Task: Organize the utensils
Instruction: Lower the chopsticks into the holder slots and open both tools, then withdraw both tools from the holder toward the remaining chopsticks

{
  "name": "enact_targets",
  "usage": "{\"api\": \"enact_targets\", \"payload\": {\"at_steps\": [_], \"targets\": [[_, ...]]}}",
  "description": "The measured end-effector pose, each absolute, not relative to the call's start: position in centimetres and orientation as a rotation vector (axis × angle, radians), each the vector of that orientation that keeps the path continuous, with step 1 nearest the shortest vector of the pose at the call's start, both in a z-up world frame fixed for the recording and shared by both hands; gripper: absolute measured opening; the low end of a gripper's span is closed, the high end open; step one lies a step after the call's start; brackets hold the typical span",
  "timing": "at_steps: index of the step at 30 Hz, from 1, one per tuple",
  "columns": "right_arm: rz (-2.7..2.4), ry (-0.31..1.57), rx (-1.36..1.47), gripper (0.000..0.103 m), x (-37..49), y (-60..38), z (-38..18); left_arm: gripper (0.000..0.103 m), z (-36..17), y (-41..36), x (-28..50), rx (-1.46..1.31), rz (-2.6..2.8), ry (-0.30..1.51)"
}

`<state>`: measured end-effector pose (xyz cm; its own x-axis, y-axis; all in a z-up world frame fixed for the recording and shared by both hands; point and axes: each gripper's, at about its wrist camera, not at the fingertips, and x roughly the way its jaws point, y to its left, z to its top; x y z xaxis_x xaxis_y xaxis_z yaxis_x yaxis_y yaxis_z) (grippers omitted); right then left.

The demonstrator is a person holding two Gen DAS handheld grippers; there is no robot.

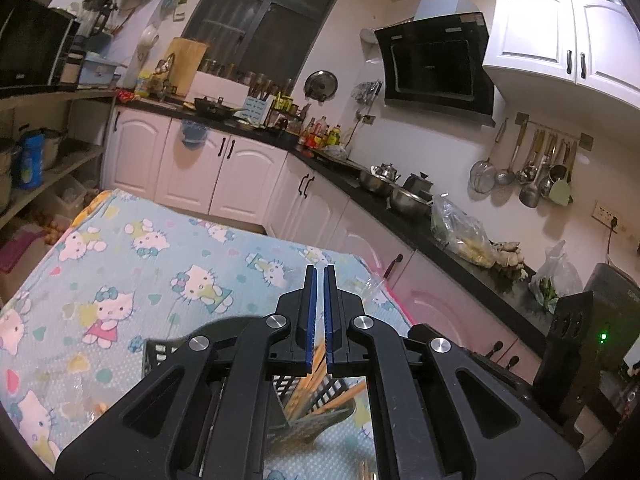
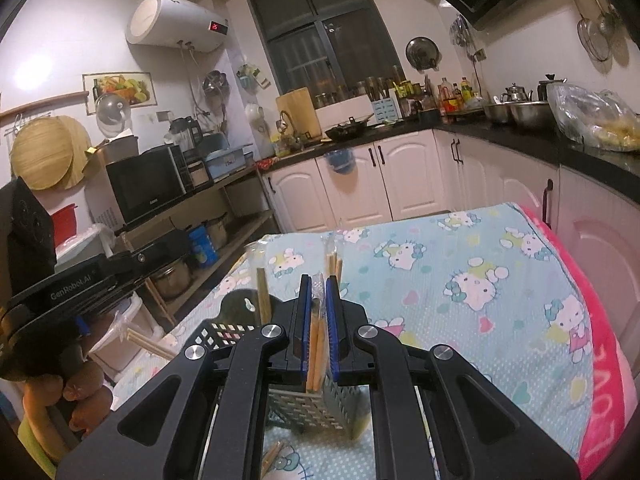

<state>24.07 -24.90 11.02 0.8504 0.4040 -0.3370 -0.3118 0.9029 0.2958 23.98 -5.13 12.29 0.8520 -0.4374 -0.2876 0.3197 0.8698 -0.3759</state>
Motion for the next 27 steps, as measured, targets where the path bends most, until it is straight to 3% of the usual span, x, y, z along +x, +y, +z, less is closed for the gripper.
{"api": "enact_targets", "payload": {"at_steps": [8, 10, 20, 27], "targets": [[0.374, 0.432, 0.221, 0.020, 23.6, -25.1, 10.4, 0.000, 11.1, -4.7, 23.5, -0.348, -0.409, 0.442], [0.373, 0.435, 0.222, 0.024, 23.5, -25.2, 10.3, 0.008, 10.9, -4.7, 23.2, -0.344, -0.416, 0.457], [0.372, 0.467, 0.213, 0.030, 22.6, -25.7, 9.7, 0.022, 9.4, -4.9, 21.3, -0.315, -0.446, 0.517], [0.373, 0.479, 0.205, 0.031, 21.8, -25.8, 9.5, 0.038, 9.1, -4.8, 19.7, -0.288, -0.460, 0.515]]}}
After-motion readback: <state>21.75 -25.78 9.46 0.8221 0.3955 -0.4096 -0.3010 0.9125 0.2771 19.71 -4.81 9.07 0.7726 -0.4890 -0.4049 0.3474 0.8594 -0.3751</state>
